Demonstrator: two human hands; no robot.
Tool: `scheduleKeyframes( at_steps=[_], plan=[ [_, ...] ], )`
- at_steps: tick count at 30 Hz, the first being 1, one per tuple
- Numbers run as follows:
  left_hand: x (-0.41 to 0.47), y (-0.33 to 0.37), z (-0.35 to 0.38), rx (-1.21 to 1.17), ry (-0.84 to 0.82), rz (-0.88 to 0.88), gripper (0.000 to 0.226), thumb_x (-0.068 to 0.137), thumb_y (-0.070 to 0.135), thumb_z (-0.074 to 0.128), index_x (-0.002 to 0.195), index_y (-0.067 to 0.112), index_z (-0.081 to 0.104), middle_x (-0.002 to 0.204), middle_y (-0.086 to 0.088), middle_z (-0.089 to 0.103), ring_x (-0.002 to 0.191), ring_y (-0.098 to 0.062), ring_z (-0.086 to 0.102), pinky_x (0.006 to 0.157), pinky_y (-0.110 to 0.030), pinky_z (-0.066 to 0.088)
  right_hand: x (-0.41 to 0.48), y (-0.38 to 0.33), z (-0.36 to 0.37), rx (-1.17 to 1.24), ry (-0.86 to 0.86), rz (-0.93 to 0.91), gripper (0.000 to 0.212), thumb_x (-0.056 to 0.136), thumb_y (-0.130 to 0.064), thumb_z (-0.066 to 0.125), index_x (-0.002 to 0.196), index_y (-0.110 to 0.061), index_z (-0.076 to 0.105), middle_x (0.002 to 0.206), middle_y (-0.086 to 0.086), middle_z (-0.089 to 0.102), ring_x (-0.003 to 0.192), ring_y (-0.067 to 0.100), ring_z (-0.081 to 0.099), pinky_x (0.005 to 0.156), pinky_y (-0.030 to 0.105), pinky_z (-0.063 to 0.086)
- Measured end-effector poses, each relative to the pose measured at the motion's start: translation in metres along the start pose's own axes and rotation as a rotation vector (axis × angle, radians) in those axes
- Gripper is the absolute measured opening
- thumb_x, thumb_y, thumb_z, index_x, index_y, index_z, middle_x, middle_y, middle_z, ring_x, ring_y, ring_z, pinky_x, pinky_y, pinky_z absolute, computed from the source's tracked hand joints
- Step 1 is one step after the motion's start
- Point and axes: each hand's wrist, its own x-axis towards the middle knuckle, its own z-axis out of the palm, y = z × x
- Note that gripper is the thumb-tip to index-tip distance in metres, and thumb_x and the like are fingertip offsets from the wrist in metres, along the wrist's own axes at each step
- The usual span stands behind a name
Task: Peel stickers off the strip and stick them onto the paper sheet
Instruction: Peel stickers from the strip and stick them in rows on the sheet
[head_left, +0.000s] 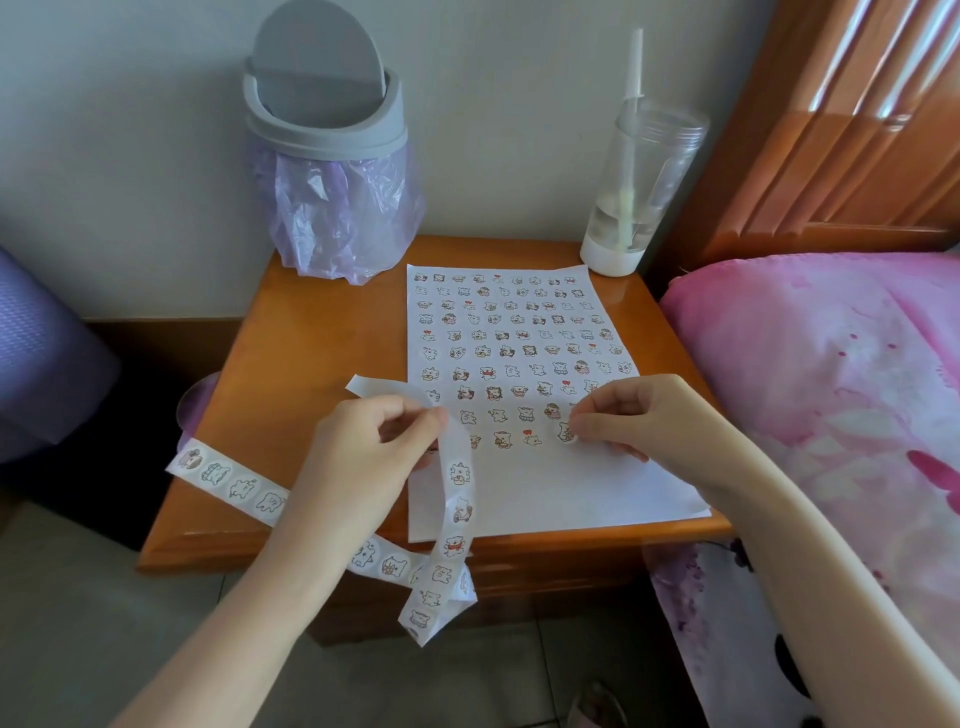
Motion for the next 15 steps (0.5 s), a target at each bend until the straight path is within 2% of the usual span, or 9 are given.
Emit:
scheduleKeyframes(
  at_steps=[4, 11, 15],
  plan=[
    [0.0003, -0.0008, -0.0005, 0.015, 0.002, 0.009, 0.015, 0.089, 0.033, 0.058, 0.081, 0.026, 0.069, 0.078, 0.015, 0.069, 0.073, 0.011, 0.061, 0.054, 0.0, 0.044, 0.0027, 0.0027, 0.0018, -0.03, 0.009, -0.003, 0.006, 0.081, -0.019, 0.071, 0.084, -0.015, 0.073, 0.072, -0.004, 0.068, 0.047, -0.005, 0.05, 0.045, 0.005, 0.036],
    [0.0008, -0.0016, -0.0001, 0.024, 0.004, 0.012, 0.015, 0.088, 0.034, 0.058, 0.079, 0.028, 0.068, 0.078, 0.016, 0.069, 0.072, 0.01, 0.062, 0.054, -0.004, 0.046, 0.003, 0.0044, 0.0029, -0.014, 0.011, -0.014, 0.003, 0.079, -0.018, 0.072, 0.082, -0.016, 0.074, 0.071, -0.004, 0.07, 0.049, -0.006, 0.053, 0.045, 0.005, 0.037],
    [0.0013, -0.0023, -0.0003, 0.027, 0.002, 0.013, 0.016, 0.088, 0.034, 0.058, 0.082, 0.026, 0.069, 0.079, 0.015, 0.07, 0.073, 0.009, 0.063, 0.055, -0.004, 0.047, 0.0038, 0.006, 0.0053, -0.016, 0.034, -0.019, 0.001, 0.078, -0.018, 0.074, 0.079, -0.018, 0.074, 0.074, -0.003, 0.071, 0.057, 0.0, 0.057, 0.058, 0.014, 0.045]
  ],
)
